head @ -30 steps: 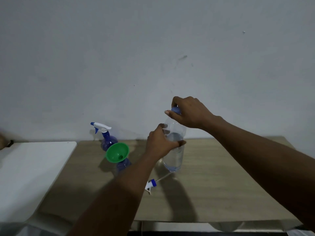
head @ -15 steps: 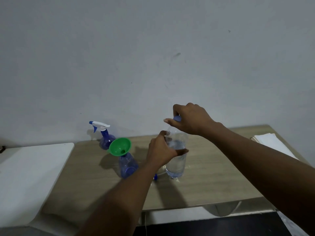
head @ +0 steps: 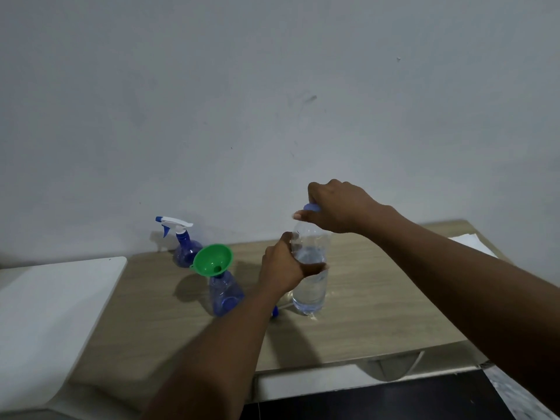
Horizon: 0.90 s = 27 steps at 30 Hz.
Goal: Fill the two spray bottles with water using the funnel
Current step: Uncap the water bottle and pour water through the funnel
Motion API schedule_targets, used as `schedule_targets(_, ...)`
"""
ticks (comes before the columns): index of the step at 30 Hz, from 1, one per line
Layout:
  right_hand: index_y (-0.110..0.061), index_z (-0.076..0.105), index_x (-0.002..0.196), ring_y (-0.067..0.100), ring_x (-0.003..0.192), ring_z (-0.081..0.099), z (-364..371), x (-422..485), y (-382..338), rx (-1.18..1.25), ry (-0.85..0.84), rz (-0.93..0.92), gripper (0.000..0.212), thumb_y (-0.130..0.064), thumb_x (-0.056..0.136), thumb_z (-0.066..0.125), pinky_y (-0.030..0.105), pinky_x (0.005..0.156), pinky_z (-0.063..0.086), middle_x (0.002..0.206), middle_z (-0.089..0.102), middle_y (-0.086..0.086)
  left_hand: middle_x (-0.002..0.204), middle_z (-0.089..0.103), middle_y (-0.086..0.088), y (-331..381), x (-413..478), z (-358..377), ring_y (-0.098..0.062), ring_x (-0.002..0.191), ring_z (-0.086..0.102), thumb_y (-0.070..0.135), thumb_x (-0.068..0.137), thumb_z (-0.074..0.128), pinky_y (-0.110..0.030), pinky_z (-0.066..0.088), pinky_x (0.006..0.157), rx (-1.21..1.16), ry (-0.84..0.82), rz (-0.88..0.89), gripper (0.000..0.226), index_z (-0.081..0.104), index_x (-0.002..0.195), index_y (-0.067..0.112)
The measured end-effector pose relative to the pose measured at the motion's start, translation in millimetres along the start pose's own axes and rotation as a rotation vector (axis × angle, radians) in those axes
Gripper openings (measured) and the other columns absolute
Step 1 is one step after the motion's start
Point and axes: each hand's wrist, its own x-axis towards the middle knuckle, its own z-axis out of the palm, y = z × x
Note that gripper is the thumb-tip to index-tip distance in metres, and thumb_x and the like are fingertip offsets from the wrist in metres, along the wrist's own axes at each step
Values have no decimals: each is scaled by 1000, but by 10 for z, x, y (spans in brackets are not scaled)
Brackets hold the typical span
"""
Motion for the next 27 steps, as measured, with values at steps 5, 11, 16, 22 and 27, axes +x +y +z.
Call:
schedule_targets(5, -17, 51, 109, 21, 87, 54, -78, 11, 77, 280, -175, -109, 27, -39, 97, 60, 31, 69, 39, 94, 55, -5, 119, 71, 6, 24, -8, 3, -20, 110, 66, 71, 53, 88, -44, 56, 98, 18, 17, -9, 97, 51, 132, 29)
schedule_targets(11, -16, 48, 97, 22, 83, 53, -82, 13, 44, 29, -83, -13, 49, -64, 91, 53, 34, 67, 41, 88, 52, 1, 124, 70, 4, 45, 0, 21, -21, 115, 65, 69, 54, 89, -42, 54, 101, 41, -9, -2, 101, 49, 137, 29)
schedule_targets(16, -18, 55, 107, 21, 94, 54, -182, 0, 85, 215, -195, -159, 17, -29, 96, 62, 35, 79, 48, 105, 58, 0, 121, 70, 3, 49, 18, 17, -23, 110, 66, 71, 55, 87, -42, 56, 97, 61, 3, 5, 96, 50, 132, 28)
schedule_targets(22, -29, 59, 112, 6, 85, 52, -258, 60, 154, 305, -134, -170, 26, -11, 94, 59, 29, 76, 41, 111, 54, -4, 121, 70, 3, 53, 28, -3, -21, 111, 65, 65, 55, 92, -42, 55, 99, 9, 38, 5, 95, 52, 131, 24)
schedule_targets(27, -23, 57, 117, 17, 85, 61, -138, 45, 475, 491, 71, 18, 31, -28, 89, 71, 27, 72, 41, 103, 64, 0, 111, 70, 9, 83, 27, 33, -13, 101, 68, 64, 48, 94, -39, 57, 94, -24, 64, 17, 94, 56, 124, 23)
